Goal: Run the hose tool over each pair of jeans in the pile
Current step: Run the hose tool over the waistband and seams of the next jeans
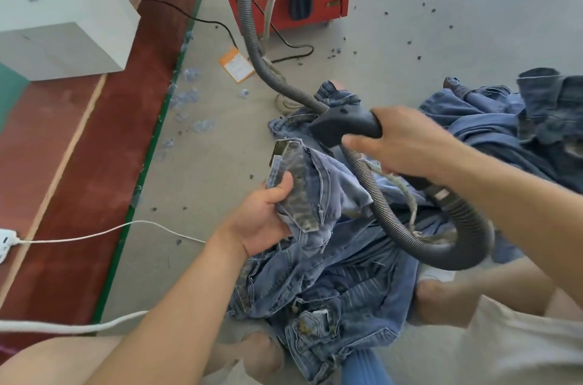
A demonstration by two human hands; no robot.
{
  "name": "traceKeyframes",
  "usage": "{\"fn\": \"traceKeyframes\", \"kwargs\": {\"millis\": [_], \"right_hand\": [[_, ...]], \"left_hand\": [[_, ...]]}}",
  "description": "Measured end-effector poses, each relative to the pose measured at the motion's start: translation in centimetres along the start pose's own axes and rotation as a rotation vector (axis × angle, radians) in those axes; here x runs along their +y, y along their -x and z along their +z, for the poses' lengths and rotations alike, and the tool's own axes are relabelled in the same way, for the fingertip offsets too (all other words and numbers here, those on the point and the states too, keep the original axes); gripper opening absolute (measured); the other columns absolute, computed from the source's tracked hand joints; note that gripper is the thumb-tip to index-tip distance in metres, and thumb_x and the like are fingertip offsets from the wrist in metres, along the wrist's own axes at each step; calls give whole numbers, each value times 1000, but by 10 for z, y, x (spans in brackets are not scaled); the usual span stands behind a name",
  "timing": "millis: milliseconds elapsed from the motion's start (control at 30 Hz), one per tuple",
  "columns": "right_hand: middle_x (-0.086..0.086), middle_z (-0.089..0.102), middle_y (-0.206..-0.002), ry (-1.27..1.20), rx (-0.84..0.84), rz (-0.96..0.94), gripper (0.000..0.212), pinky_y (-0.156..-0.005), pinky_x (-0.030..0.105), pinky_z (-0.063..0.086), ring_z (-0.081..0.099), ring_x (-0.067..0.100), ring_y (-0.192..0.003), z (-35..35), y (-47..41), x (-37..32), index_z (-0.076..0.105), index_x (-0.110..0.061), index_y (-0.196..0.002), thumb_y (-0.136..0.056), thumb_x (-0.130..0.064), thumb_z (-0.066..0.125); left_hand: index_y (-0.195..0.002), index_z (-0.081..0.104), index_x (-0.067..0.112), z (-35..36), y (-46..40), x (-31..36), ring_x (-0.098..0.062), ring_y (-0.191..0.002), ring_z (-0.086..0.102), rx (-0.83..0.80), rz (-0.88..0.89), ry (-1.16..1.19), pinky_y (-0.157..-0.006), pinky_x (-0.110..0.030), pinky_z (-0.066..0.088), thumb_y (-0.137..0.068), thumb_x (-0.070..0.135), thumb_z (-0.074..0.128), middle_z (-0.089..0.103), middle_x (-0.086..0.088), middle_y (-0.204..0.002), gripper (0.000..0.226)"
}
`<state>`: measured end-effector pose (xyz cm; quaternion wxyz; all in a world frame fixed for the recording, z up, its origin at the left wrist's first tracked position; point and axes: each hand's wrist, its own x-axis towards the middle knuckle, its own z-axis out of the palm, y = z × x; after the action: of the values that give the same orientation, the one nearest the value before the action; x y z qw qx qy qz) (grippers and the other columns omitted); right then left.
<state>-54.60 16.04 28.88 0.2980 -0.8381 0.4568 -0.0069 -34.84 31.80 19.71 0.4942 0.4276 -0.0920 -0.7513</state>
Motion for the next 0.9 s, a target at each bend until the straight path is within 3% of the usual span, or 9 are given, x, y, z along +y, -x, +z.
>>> {"fn": "traceKeyframes", "kwargs": {"millis": [133,233,333,400,500,567,667,767,900], "right_hand": [[2,70,-59,-107,-144,18,31,-47,30,50,65,15,-45,-26,2,10,63,-26,-85,-89,-56,71],[1,68,-58,-148,-272,1,31,-43,20,47,62,13,-44,-16,6,6,65,-24,-85,-88,-54,74],[-1,66,-57,-239,-185,11,29,-43,23,49,60,12,-44,-5,-3,5,65,-22,-85,-90,-49,74],[-1,65,-59,-307,-85,59,28,-44,27,52,60,14,-44,-10,-8,10,66,-20,-87,-92,-46,74],[0,64,-57,-403,-11,144,26,-44,27,51,60,17,-45,-21,-12,23,68,-17,-89,-90,-43,75],[5,64,-57,-475,-1,236,32,-47,29,53,60,20,-47,-20,-12,28,70,-6,-91,-87,-37,78],[9,62,-57,-660,-82,378,29,-54,34,55,58,22,-50,-7,-10,26,67,5,-93,-86,-20,80],[10,65,-61,-487,-209,355,28,-50,29,54,59,20,-48,4,-7,23,66,6,-92,-89,-20,77],[4,69,-62,-176,-336,160,34,-56,34,57,63,16,-49,2,0,12,62,-11,-99,-90,-40,76]], "left_hand": [[-148,45,-2,0,2,1,-41,-118,66,15,56,-15,-91,-51,57,-92,22,66,61,-28,-136,64],[-141,54,-1,-3,4,-3,-38,-110,70,-23,63,-16,-88,-50,58,-91,11,64,68,-23,-125,53],[-126,69,4,-6,8,-9,-37,-108,70,-101,85,-67,-93,-50,57,-85,0,62,71,-19,-120,42],[-129,67,3,-5,8,-11,-38,-112,66,-147,85,7,-101,-52,53,-81,10,68,69,-20,-123,48],[-136,64,6,1,2,-13,-38,-123,61,16,43,126,-113,-54,44,-98,43,59,62,-23,-137,54],[-124,73,8,4,-1,-14,-33,-116,67,146,-4,107,-110,-50,48,-103,39,54,67,-21,-131,43],[-98,80,5,10,-1,-19,-30,-91,74,209,-69,75,-89,-43,60,-95,20,60,75,-19,-105,25],[-90,81,1,11,2,-25,-30,-83,75,181,-122,58,-76,-40,63,-88,10,60,76,-20,-96,23],[-106,73,-3,5,1,-27,-35,-87,73,163,-98,79,-80,-48,63,-90,-13,48,73,-23,-101,31]]}}
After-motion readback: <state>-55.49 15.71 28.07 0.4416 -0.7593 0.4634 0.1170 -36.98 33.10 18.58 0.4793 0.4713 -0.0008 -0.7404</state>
